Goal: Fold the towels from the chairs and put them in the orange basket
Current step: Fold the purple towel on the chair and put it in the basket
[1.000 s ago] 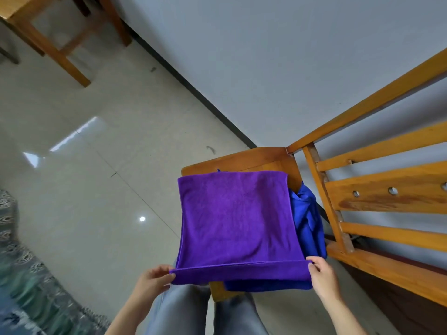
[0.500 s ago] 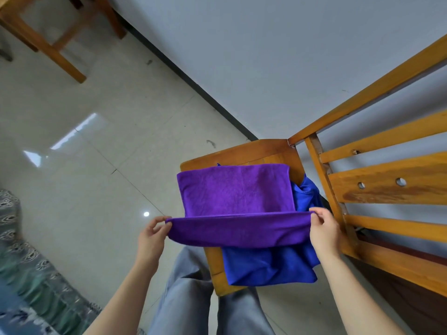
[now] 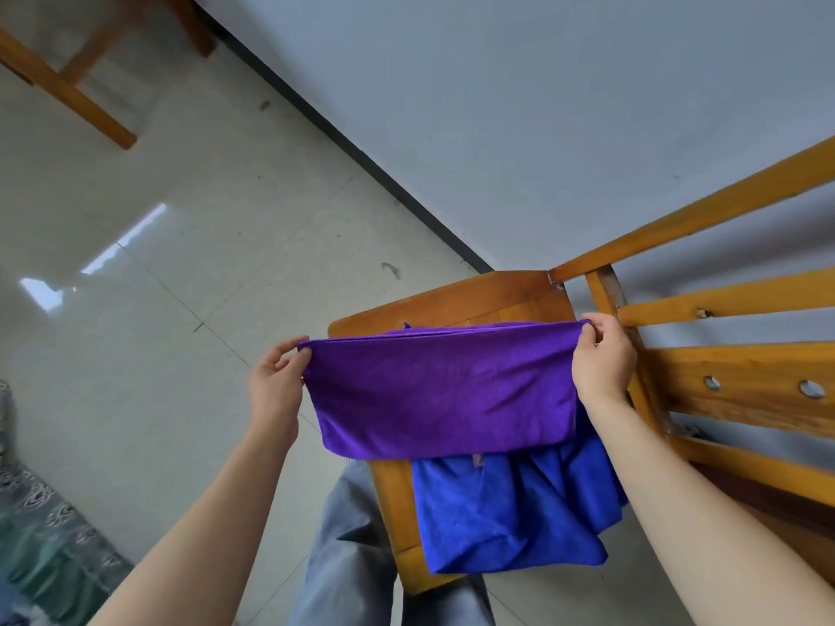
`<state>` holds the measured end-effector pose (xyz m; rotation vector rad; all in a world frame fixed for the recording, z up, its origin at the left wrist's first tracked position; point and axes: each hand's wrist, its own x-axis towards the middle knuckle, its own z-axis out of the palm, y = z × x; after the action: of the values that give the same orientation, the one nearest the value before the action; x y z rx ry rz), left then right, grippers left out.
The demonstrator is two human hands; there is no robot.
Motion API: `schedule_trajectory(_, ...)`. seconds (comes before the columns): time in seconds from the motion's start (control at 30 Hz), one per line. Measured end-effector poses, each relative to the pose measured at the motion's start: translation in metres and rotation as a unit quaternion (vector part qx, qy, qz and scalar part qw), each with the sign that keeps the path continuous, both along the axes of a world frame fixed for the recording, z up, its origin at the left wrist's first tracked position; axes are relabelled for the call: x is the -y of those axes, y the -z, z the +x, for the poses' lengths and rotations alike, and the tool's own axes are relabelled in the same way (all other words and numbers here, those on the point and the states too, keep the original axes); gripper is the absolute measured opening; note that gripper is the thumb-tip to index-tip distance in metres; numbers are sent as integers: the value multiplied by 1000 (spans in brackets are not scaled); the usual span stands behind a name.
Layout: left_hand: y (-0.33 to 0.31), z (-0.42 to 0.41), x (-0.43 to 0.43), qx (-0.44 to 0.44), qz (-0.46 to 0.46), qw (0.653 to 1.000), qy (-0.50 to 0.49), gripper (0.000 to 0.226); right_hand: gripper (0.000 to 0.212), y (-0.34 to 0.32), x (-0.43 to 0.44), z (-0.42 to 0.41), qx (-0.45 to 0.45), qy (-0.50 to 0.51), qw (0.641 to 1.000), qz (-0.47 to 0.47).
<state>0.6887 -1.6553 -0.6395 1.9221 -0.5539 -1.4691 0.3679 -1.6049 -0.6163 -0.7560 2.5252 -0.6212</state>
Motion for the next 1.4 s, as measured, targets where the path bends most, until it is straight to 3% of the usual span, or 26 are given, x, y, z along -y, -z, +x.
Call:
schedule_trajectory(0.13,21,-8,19,31,14,999,7,24,30,21,13,0,-8,-20,999,45)
schedule_trajectory(0.2,35,-9,20,121,23,988,93,39,37,31,13,5,-32,-52,994,90)
schedule_trajectory(0.23,40,-9,17,193,35,965,172,50,40,33,9,10,-51,-78,990,109)
schedule_trajectory(0.33,32,-23,-14,349,-13,846,403,60,34,39,-13,35,-63,-212,968,117)
schedule_trajectory(0.43,25,-52,-52,380,-145,698,589,60,37,49,-30,54,-55,-341,917,199)
schedule_trajectory(0.5,25,-66,-64,352,-66,628,691,59,40,54,-33,52,-47,-306,908,281)
schedule_trajectory(0.57,28,-69,-66,327,52,620,711,59,39,53,-35,42,-26,-192,932,308)
schedule_trajectory(0.6,30,-69,-66,334,61,622,706,58,37,53,-37,37,-17,-142,941,307)
schedule_trajectory(0.73,22,-74,-58,350,41,633,689,51,32,45,-55,14,-16,-36,957,287)
schedule_trajectory(0.83,13,-79,-56,357,1,643,678,52,30,43,-70,10,9,-16,965,263)
schedule_trajectory(0.97,6,-88,-69,332,-62,574,746,58,50,47,-78,8,91,-20,955,281)
schedule_trajectory(1.07,9,-90,-80,303,-36,533,789,62,53,50,-76,6,142,23,958,248)
schedule_trajectory(1.2,12,-88,-87,277,10,515,811,64,44,52,-75,6,187,69,956,216)
schedule_trajectory(1.27,10,-90,-89,271,20,509,816,64,18,51,-74,5,213,103,953,189)
schedule_trajectory(1.4,6,-90,-86,270,23,515,813,64,40,45,-71,5,264,135,944,147)
